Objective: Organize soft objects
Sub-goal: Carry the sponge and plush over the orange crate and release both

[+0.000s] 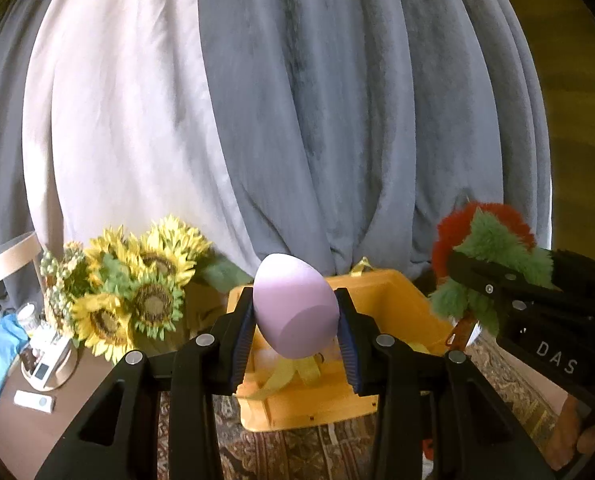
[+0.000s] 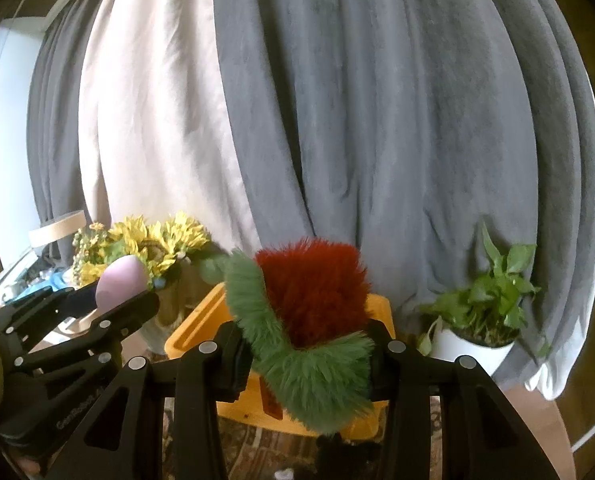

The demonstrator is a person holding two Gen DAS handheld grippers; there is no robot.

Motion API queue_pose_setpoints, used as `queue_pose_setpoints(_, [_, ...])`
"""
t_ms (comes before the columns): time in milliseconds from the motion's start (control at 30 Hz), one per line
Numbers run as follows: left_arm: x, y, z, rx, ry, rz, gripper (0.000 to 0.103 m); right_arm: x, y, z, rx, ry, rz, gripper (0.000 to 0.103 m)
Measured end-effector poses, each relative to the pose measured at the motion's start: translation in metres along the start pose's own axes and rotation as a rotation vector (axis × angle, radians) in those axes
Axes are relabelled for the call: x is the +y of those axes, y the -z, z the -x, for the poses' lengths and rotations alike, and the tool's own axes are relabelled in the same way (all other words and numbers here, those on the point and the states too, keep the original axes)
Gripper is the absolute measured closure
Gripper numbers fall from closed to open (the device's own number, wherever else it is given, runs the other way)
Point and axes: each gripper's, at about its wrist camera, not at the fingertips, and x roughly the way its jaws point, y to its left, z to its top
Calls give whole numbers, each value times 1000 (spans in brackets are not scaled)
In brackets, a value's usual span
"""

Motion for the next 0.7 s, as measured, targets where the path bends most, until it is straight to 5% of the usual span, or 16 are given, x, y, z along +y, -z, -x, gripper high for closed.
queue_pose_setpoints(700, [6, -14, -113, 119, 21, -2, 65, -28, -11, -125, 175, -52, -15, 60])
